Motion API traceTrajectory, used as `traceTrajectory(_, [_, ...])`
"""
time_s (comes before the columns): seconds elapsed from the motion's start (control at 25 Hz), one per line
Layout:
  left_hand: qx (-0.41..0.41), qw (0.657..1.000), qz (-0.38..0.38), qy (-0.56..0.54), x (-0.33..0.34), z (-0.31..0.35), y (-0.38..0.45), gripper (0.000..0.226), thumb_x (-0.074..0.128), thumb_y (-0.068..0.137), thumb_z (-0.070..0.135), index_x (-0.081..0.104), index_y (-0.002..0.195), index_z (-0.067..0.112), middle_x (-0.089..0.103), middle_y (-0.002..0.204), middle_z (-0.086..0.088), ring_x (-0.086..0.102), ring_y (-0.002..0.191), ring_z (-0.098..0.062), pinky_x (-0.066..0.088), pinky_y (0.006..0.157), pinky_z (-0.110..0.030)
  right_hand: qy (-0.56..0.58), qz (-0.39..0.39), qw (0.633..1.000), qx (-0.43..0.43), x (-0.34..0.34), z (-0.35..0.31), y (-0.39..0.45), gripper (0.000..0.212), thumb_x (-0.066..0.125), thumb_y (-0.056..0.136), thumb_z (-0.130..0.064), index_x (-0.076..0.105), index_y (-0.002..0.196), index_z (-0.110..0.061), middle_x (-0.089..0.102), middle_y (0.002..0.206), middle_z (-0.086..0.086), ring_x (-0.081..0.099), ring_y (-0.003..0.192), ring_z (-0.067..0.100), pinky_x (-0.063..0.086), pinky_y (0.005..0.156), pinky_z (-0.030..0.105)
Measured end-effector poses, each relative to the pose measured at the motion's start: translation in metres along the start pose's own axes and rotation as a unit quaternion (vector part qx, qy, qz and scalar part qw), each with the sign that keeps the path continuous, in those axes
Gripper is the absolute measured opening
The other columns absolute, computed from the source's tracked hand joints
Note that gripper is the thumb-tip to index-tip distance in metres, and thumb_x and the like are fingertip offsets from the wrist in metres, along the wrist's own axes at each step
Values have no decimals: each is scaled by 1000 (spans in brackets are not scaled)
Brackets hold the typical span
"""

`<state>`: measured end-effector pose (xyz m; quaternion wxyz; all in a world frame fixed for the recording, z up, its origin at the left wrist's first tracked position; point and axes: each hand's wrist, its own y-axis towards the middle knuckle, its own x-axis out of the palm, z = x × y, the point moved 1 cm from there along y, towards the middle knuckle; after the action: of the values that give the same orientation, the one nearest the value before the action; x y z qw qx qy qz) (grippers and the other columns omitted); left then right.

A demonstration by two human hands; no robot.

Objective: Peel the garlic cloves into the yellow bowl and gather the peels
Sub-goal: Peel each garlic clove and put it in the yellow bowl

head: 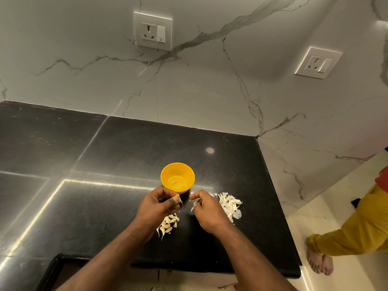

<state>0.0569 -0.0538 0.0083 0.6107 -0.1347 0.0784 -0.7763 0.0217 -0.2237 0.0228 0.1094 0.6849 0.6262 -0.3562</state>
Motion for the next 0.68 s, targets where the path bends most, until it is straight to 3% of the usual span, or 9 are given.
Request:
traceTrajectory(0.2, [-26, 999, -8, -17, 1, 1, -1, 11, 65, 94, 2, 68, 103, 5, 76, 92, -16, 72, 81, -21, 57, 67, -25, -92, 24, 995, 2, -9, 3, 1, 36, 46, 93, -2, 73, 110, -17, 72, 113, 1, 64, 101, 14, 48, 83, 24])
traceTrajectory(0.36, [-39, 999, -15, -12, 2, 0, -1, 9, 66, 93, 4, 69, 102, 3, 77, 92, -15, 73, 83, -22, 57, 68, -27, -30, 64, 997, -41, -10, -1, -2, 23, 58, 95, -16, 74, 110, -20, 74, 106, -5, 65, 95, 7, 52, 85, 25])
traceTrajectory(0.48, [-44, 999, -19, -11, 2, 0, -2, 9, 67, 93, 6, 70, 101, 3, 76, 92, -15, 72, 83, -21, 55, 70, -28, 51, 3, 996, -73, -1, -7, -6, 17, 69, 93, -29, 76, 107, -25, 75, 98, -11, 67, 91, 0, 56, 86, 27])
traceTrajectory(0.68, [-69, 996, -16, -53, 4, 4, -2, 5, 67, 91, 3, 71, 94, 3, 73, 86, -15, 68, 76, -19, 54, 62, -23, 38, 64, 994, -74, 7, -13, -6, 8, 73, 90, -25, 78, 91, -19, 74, 82, -9, 65, 77, 4, 52, 73, 26])
